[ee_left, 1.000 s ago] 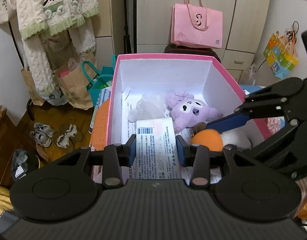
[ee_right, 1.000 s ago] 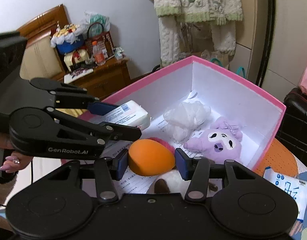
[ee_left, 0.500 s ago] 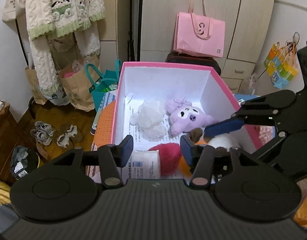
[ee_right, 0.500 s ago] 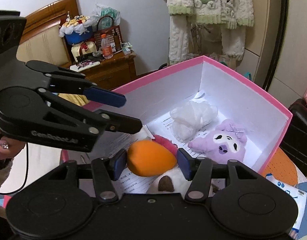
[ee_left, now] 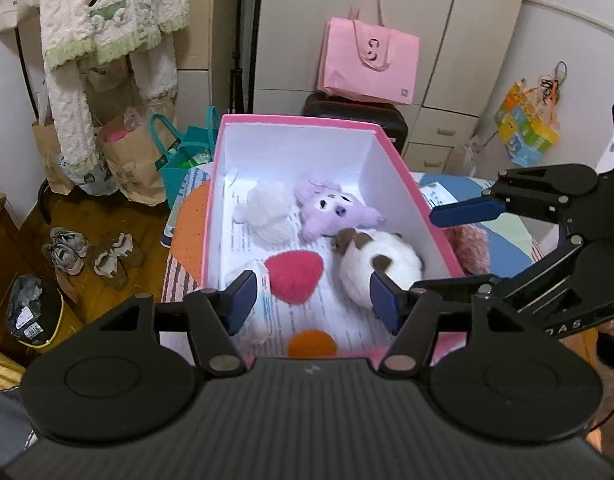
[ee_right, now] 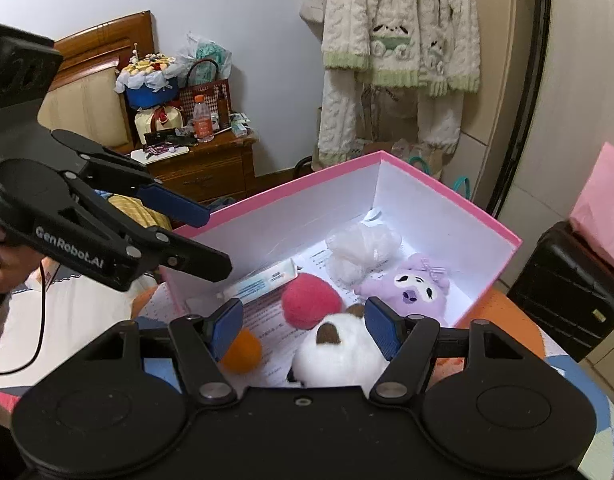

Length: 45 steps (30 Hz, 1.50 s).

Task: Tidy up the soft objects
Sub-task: 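Lower the orange sponge with the right gripper while the left lowers the tissue pack, opening both, then withdraw both tools from the box toward the green sponge and floral cloth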

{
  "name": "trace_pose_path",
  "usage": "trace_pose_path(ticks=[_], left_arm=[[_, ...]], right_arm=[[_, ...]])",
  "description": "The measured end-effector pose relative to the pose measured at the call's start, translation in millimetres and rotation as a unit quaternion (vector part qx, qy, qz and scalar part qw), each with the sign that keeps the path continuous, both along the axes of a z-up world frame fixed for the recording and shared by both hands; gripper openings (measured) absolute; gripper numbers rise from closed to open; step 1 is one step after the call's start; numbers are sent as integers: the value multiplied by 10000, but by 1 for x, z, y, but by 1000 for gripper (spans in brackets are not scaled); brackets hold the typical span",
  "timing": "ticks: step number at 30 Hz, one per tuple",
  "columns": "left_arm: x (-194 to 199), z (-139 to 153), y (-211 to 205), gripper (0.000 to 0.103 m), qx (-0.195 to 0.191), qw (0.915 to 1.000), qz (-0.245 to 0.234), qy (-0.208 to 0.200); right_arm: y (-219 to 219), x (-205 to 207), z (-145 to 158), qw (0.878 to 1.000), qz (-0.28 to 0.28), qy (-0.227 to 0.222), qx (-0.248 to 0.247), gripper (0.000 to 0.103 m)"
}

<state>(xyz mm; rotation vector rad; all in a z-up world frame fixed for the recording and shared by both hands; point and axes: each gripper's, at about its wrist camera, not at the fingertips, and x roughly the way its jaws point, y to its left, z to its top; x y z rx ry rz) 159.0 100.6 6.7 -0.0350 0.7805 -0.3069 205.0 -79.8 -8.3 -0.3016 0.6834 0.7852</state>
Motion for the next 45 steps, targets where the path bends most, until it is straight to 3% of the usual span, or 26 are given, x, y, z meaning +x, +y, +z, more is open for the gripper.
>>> trace_pose_path(ticks=[9,13,20,25,35,40,45], left_arm=[[-36,20,-20,65,156,9994,-298,-59],[-52,28,-33,72,242,9984,-487,-126],[-80,40,-58,76,203,9962,-831,-172],[-97,45,-86,86,230,9923,-1172,-320],[-104,30,-152,86,181,9791,-2005,-290],[-99,15,-181,84,205,9772,-2075,-407],[-82,-5,-200,82,328,9807,-1854,-525]], right_arm=[[-25,-38,21,9998,25,-172,59,72],[-38,-54,29,9995,-50,-277,117,72],[-67,-81,38,9986,-292,-355,244,72],[-100,-104,42,9960,-605,-586,311,72],[-161,-133,30,9891,-1168,-829,329,72],[-184,-129,18,9875,-1338,-765,345,72],[-205,-115,5,9864,-1438,-589,541,72]])
